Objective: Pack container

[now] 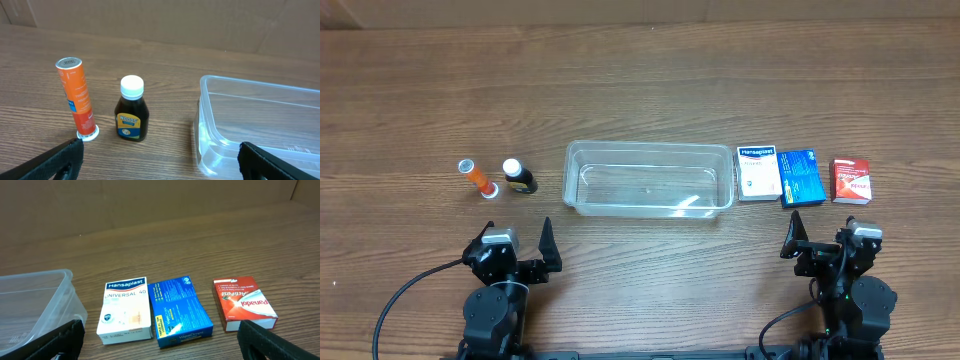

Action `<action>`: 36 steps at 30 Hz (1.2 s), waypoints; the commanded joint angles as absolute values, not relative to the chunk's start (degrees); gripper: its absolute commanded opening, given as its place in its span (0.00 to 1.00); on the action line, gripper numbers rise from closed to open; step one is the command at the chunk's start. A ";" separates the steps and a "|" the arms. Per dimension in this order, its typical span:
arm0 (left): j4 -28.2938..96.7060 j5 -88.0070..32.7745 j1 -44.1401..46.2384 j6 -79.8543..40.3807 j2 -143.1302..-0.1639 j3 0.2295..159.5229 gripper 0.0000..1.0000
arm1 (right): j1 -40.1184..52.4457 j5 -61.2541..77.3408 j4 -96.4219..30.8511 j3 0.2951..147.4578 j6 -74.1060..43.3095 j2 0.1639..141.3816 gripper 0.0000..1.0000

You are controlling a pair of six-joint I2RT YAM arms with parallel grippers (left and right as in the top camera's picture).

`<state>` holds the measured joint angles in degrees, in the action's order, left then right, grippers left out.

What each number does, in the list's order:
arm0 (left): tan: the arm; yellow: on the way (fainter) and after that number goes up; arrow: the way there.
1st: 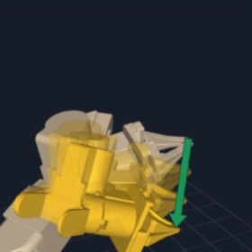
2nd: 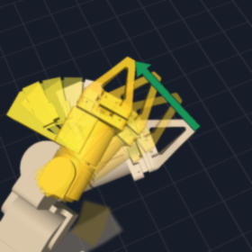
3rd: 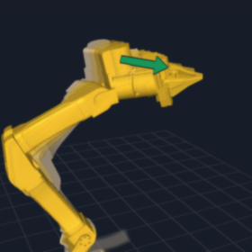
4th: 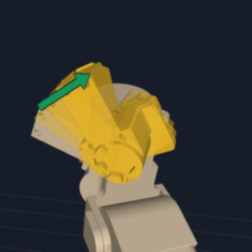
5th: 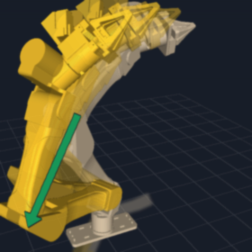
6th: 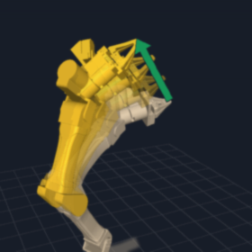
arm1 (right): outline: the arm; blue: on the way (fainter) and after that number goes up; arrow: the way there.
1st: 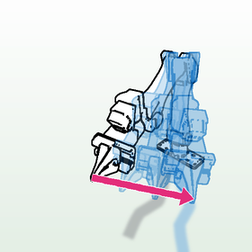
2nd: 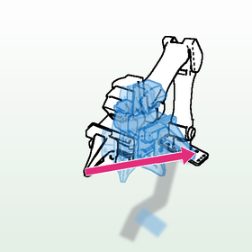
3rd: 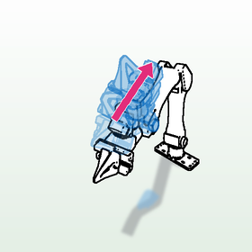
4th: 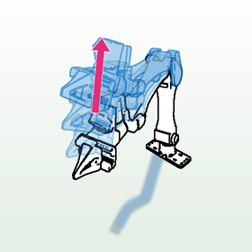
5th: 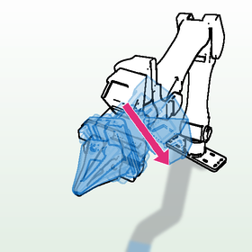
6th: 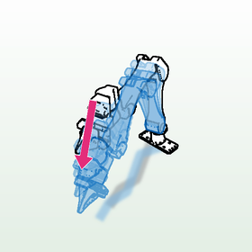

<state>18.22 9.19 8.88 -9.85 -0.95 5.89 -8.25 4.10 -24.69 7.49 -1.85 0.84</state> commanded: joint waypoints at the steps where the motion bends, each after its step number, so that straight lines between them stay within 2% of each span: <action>1: 17.89 9.17 8.60 -8.78 -0.30 5.50 1.00 | -8.25 4.19 -24.53 7.18 -1.67 0.16 1.00; 12: 17.89 9.17 8.60 -8.78 -0.30 5.50 1.00 | -8.25 8.69 -24.51 9.89 -1.93 0.19 1.00; 17: 17.89 9.17 8.60 -8.78 -0.30 5.50 1.00 | -8.25 8.67 -26.17 18.59 -9.06 4.58 1.00; 25: 17.89 9.17 8.60 -8.78 -0.30 5.50 1.00 | -8.25 10.15 -42.68 46.39 -10.31 36.91 1.00; 29: 17.89 9.17 8.60 -8.78 -0.30 5.50 1.00 | -8.25 23.20 -50.96 63.00 -10.55 53.74 1.00; 33: 17.89 9.17 8.60 -8.78 -0.30 5.50 1.00 | -8.25 33.89 -51.42 69.67 -10.52 64.45 1.00; 36: 17.89 9.17 8.60 -8.78 -0.30 5.50 1.00 | -6.87 31.51 -51.55 71.29 -11.31 70.96 1.00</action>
<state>18.13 9.17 8.88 -9.85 -0.91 5.72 -8.12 27.66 -51.24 69.01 -10.44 65.52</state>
